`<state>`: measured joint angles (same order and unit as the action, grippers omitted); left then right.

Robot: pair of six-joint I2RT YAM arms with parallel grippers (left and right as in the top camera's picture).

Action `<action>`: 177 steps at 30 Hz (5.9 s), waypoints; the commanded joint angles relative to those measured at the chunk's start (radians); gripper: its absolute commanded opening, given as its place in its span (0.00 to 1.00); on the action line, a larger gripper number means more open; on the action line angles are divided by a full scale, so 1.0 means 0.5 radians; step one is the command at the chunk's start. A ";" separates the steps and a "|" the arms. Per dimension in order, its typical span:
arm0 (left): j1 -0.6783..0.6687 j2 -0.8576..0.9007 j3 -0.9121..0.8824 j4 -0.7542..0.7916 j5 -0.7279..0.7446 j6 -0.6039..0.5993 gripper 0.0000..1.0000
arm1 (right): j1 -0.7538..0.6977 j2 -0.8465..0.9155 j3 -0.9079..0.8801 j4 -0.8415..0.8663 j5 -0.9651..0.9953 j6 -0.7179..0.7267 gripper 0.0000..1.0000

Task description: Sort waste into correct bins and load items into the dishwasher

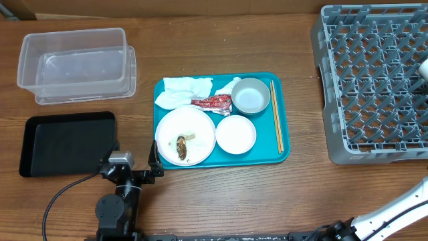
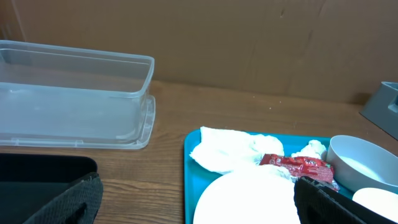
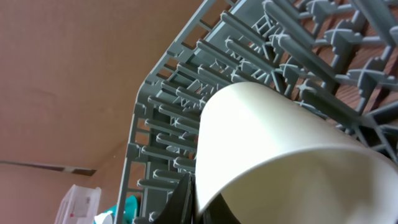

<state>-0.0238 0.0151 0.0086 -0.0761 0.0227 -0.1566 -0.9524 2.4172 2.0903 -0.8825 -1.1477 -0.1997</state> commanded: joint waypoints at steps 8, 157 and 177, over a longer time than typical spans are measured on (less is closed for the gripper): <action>0.015 -0.017 -0.008 -0.002 -0.008 0.023 1.00 | -0.134 0.062 -0.056 -0.172 0.615 0.200 0.13; 0.015 -0.017 -0.008 -0.002 -0.008 0.023 1.00 | 2.847 -1.105 -0.278 -0.924 2.050 1.096 1.00; 0.015 -0.017 -0.008 -0.002 -0.008 0.023 1.00 | 2.194 -1.105 -0.278 -1.135 3.133 1.081 1.00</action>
<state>-0.0238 0.0151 0.0086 -0.0761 0.0227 -0.1566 0.2234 1.8759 1.9553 -1.4464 0.3130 0.3397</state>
